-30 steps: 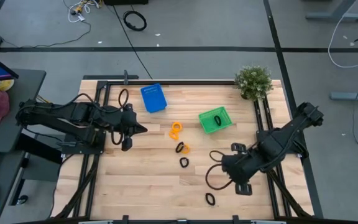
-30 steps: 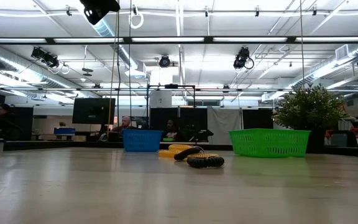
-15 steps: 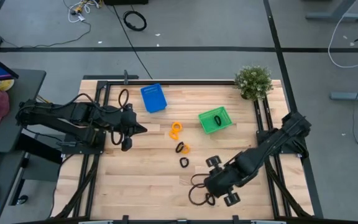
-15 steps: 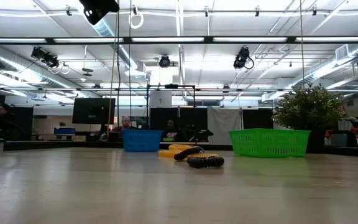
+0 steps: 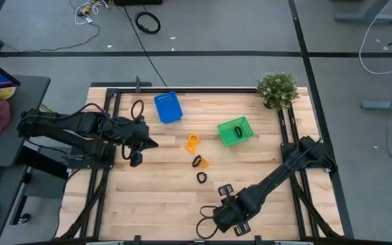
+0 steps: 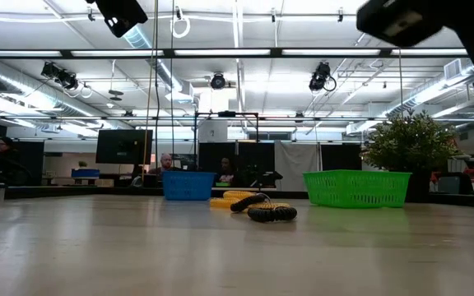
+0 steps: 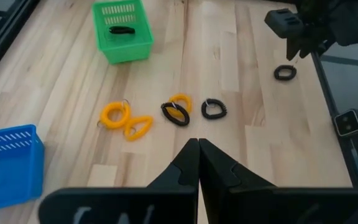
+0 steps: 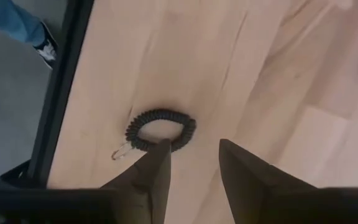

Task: Sort spring keychains
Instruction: Put the black spring keychain into the green bin

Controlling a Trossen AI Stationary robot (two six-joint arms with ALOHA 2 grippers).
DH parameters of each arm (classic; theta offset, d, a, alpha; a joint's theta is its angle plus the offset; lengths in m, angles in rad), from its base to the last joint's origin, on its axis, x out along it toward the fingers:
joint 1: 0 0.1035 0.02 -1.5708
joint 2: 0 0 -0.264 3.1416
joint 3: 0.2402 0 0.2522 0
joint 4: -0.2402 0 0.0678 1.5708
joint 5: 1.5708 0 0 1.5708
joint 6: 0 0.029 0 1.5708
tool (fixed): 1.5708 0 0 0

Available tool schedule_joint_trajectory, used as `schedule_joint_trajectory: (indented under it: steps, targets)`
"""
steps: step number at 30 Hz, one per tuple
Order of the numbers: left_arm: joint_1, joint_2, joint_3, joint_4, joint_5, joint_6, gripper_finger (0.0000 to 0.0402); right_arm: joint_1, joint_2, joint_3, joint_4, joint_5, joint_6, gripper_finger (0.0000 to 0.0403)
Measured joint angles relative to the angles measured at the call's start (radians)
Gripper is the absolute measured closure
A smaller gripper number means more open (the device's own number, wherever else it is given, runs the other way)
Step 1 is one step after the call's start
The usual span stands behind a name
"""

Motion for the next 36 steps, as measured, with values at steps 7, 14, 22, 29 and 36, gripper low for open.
schedule_joint_trajectory:
  steps: [7, 14, 22, 29, 36]
  targets:
    - [0.0, 0.0, 0.0, -0.005, 0.0, 0.011, 0.0397, 0.023, 0.021, -0.089, 0.132, -0.003, 0.092, 0.0263]
    - [-0.003, 0.0, 0.0, -0.005, 0.0, 0.026, 0.0397, 0.025, 0.021, -0.192, 0.185, -0.008, 0.151, 0.0263]
    - [-0.003, 0.0, 0.0, -0.005, 0.0, 0.026, 0.0397, 0.025, 0.021, -0.249, 0.298, -0.021, 0.227, 0.0264]
    - [-0.003, 0.0, 0.0, -0.004, 0.0, 0.025, 0.0397, 0.025, 0.018, -0.273, 0.314, 0.009, 0.251, 0.0286]
    - [-0.003, 0.0, 0.0, -0.004, 0.0, 0.022, 0.0397, 0.024, 0.017, -0.274, 0.303, 0.008, 0.248, 0.0372]
